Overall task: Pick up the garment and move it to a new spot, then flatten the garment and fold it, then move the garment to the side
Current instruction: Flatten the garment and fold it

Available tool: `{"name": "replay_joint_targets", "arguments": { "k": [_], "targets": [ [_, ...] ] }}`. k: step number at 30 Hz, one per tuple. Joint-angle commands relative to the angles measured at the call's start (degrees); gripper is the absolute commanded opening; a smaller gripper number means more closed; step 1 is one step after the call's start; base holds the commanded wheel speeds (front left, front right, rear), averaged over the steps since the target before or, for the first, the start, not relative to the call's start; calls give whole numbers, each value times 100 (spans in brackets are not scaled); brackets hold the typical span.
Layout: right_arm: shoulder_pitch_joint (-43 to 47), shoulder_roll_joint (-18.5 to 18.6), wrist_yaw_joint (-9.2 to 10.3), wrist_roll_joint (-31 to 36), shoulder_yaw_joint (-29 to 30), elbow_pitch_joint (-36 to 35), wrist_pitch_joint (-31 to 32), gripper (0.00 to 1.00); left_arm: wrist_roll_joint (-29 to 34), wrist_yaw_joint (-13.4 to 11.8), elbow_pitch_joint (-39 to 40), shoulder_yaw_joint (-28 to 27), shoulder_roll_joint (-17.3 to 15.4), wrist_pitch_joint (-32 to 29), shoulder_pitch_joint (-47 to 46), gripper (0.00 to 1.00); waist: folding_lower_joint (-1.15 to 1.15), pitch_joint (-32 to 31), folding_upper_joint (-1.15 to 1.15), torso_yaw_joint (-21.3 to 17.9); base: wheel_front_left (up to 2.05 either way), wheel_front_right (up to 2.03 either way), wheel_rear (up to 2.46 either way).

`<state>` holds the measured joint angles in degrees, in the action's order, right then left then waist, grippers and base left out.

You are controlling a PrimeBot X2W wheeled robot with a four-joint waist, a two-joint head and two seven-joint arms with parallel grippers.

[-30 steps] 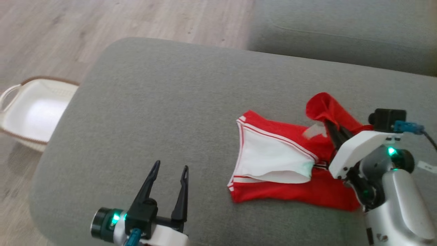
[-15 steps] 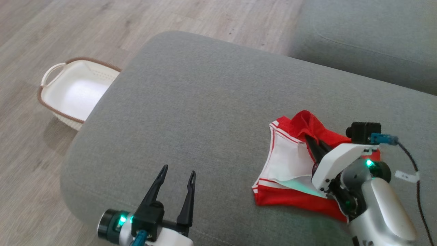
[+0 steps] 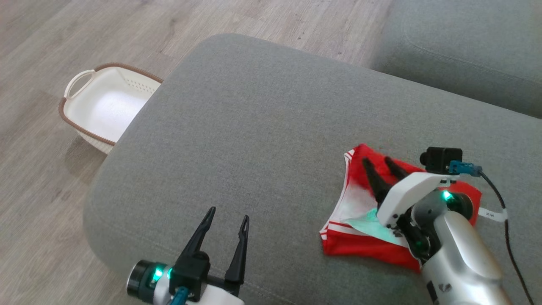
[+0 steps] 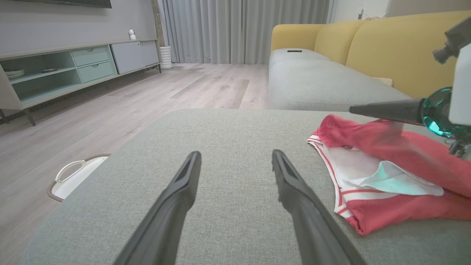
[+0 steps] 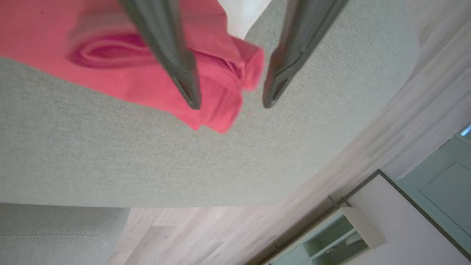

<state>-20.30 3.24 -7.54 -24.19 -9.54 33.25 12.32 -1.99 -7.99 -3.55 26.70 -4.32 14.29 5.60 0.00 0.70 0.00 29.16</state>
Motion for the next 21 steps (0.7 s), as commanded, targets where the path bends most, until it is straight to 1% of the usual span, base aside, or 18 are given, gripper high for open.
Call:
{"name": "replay_joint_targets", "arguments": {
  "k": [1, 5, 8, 10, 13, 17, 18, 19, 20, 21],
  "targets": [
    [-307, -35, 5, -104, -170, -201, -109, 100, 54, 10, 168, -176, 81, 71, -280, 100, 0, -13, 0, -20, 0, 0, 0],
    [-369, -35, 5, -469, -335, -441, -379, 100, 50, 10, 145, -204, 71, 71, -264, 100, 0, -51, 0, -173, 0, 0, 0],
    [-349, -24, 5, -433, -212, -687, -376, 100, 49, -2, 198, -225, 73, 71, -273, 100, 0, -50, 0, -333, 0, 0, 0],
    [-276, 71, 5, -494, -67, -870, -260, 100, 52, -16, 257, -235, 76, 71, -284, 100, 0, -45, 0, -443, 0, 0, 0],
    [-77, 340, 5, -693, 212, -1070, -52, 100, 55, -27, 295, -248, 79, 71, -279, 100, 0, -45, 0, -576, 0, 0, 0],
    [213, 597, 5, -1199, 609, -1174, 281, 100, 60, -37, 309, -279, 78, 71, -287, 100, 0, -44, 0, -698, 0, 0, 0],
    [264, 661, 5, -1340, 686, -1165, 380, 68, 62, -37, 314, -280, 79, 71, -294, 100, 0, -36, 0, -710, 0, 0, 0],
    [299, 730, 5, -1472, 742, -1152, 479, 8, 64, -34, 319, -278, 80, 71, -299, 100, 0, -22, 0, -718, 0, 0, 0],
    [321, 782, 5, -1626, 784, -1122, 602, 0, 66, -30, 325, -271, 81, 71, -307, 100, 0, -2, 0, -719, 0, 0, 0],
    [327, 826, 5, -1787, 816, -1084, 737, 0, 66, -24, 333, -264, 83, 71, -317, 100, 0, 23, 0, -714, 0, 0, 0]
  ]
}}
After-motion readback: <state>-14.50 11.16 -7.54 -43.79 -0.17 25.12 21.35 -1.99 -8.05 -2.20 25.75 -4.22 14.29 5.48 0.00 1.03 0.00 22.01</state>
